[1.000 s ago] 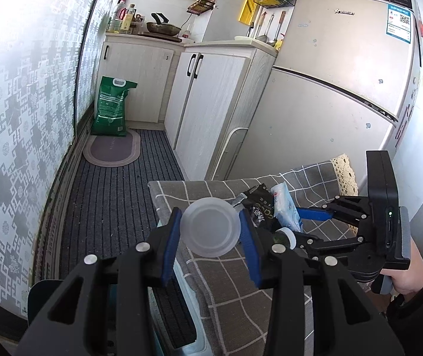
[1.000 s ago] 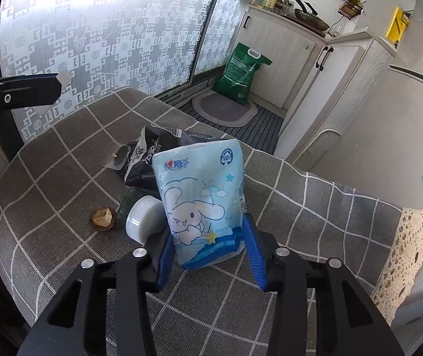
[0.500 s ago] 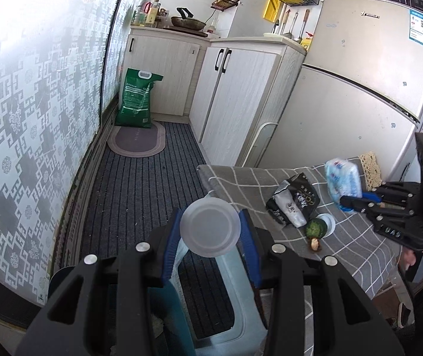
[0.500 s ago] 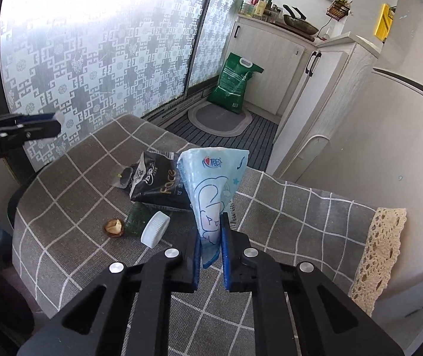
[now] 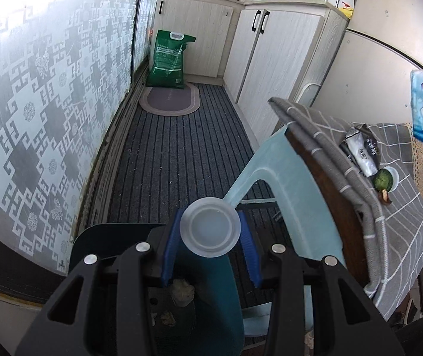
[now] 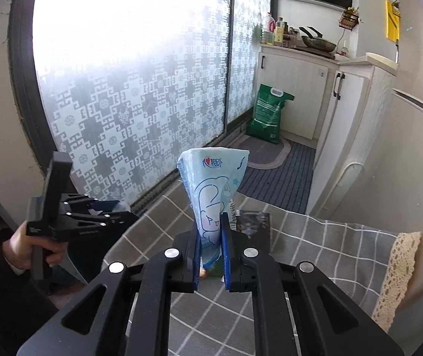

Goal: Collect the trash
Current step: 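Carry the lid and wipes pack over the teal bin and open both tools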

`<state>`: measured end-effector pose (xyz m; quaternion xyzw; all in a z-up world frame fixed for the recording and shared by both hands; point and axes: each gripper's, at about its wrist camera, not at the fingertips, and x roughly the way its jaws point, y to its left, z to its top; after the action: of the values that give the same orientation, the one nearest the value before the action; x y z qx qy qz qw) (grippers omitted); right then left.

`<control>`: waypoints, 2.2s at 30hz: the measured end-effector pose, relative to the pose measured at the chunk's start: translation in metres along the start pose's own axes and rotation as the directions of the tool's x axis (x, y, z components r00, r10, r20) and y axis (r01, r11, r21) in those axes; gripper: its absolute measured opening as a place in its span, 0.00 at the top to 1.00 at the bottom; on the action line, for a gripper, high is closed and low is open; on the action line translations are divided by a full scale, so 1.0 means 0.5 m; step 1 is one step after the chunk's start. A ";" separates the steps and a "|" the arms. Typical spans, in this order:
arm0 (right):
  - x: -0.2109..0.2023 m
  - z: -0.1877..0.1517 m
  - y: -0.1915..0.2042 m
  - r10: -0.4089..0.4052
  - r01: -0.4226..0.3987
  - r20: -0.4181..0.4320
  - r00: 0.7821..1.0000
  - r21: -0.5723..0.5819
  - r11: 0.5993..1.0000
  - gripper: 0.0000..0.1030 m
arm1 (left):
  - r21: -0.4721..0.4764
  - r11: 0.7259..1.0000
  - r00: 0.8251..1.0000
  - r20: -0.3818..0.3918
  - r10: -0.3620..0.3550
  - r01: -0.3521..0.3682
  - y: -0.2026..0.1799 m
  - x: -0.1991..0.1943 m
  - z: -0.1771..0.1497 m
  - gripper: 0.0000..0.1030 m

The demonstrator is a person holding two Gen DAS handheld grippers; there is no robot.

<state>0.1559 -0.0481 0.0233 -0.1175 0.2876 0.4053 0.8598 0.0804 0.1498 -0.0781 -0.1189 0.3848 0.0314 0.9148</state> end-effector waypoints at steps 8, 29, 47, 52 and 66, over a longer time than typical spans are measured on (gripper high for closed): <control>0.052 0.030 0.118 0.133 -0.134 -0.032 0.991 -0.039 0.990 0.89 | -0.016 1.000 0.995 -0.096 0.020 -0.021 0.054 0.032 -0.037 0.59; 0.287 -0.015 0.310 0.184 -0.207 -0.314 0.931 -0.041 0.978 0.89 | -0.019 0.996 0.936 -0.344 0.070 -0.082 0.166 0.099 -0.152 0.57; 0.432 -0.102 0.385 0.178 -0.224 -0.487 0.855 -0.038 0.974 0.89 | -0.059 0.994 0.992 -0.096 0.087 -0.093 0.199 -0.025 -0.088 0.79; 0.473 -0.142 0.404 0.187 -0.229 -0.537 0.822 -0.012 0.973 0.89 | -0.087 0.993 0.996 -0.010 0.085 -0.085 0.199 -0.063 -0.068 0.84; 0.560 -0.244 0.438 0.163 -0.217 -0.641 0.750 -0.005 0.976 0.84 | -0.084 0.995 0.957 0.291 -0.021 0.048 0.169 -0.189 -0.017 0.84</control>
<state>0.0817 0.2159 -0.2334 -0.2520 0.5559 0.4378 0.6602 -0.0044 0.2330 -0.0329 -0.1610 0.2427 0.0498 0.9553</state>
